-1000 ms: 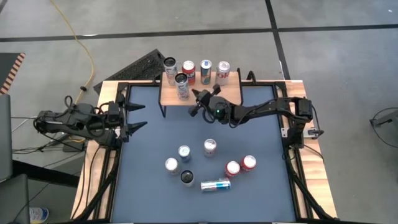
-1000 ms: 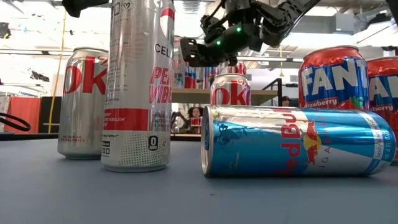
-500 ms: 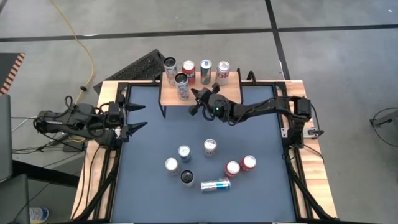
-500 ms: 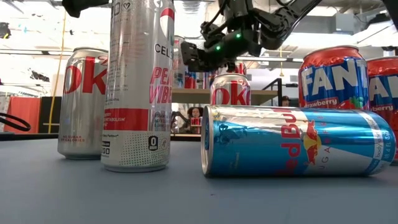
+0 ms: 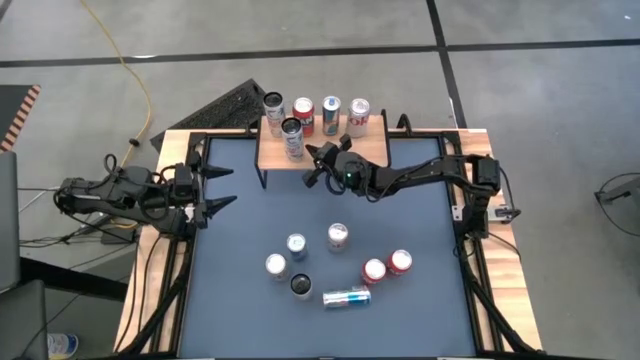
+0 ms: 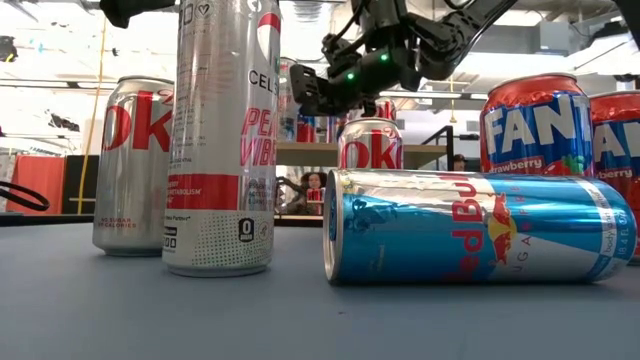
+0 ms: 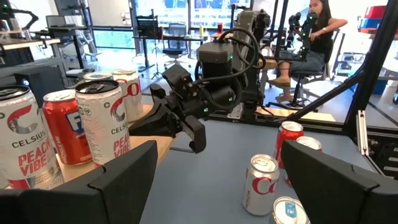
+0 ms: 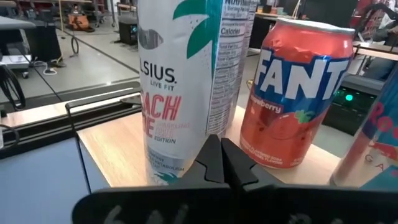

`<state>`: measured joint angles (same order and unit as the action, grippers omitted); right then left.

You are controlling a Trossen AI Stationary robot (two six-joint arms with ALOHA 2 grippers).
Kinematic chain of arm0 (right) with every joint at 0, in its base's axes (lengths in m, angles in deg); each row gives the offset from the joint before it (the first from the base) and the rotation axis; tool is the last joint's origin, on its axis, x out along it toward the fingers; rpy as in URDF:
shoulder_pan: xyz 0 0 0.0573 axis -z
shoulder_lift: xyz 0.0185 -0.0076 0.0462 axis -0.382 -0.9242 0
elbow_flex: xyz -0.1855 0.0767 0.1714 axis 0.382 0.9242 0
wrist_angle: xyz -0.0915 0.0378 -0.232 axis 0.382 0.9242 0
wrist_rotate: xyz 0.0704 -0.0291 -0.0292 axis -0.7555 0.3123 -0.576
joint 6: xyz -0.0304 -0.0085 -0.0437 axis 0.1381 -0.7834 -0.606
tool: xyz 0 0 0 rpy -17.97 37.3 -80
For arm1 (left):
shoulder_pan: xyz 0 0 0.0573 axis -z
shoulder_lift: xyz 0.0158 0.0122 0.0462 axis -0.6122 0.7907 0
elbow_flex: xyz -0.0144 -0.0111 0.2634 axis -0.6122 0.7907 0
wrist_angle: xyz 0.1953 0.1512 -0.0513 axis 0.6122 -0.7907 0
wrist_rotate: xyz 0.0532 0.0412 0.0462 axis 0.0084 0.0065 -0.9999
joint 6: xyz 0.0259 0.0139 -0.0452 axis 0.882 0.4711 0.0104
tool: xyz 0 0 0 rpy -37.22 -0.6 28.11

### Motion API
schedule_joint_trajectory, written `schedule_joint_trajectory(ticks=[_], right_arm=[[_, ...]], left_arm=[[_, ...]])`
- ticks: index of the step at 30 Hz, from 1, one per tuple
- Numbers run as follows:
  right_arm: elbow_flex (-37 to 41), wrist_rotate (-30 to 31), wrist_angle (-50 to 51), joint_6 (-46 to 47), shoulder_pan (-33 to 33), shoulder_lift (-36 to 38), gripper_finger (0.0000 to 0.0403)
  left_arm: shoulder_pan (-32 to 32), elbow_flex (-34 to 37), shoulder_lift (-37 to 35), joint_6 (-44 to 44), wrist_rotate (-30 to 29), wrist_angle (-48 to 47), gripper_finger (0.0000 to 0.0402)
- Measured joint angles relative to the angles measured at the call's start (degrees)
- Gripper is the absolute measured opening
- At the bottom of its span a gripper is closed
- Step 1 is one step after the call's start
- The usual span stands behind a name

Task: Place canned beverage on shelf
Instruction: Adjust the black soda can

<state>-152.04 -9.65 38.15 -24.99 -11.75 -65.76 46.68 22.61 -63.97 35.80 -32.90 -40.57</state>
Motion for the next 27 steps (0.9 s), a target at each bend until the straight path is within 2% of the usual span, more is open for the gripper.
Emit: schedule_joint_trajectory(ticks=[10,16,27], right_arm=[[-0.73,-2.19,-4.41,0.46,1.08,-3.42,0.0000],[-4.38,-2.70,-4.30,0.50,0.95,-7.49,0.0000],[-8.45,-2.68,-0.69,-3.05,1.01,-8.35,0.0000]], left_arm=[[-0.01,0.00,0.00,-0.24,-0.20,0.19,0.0332],[-0.01,0.00,0.00,-0.57,-0.59,0.06,0.0332],[0.00,0.00,0.00,-1.22,-0.81,-0.59,0.0332]])
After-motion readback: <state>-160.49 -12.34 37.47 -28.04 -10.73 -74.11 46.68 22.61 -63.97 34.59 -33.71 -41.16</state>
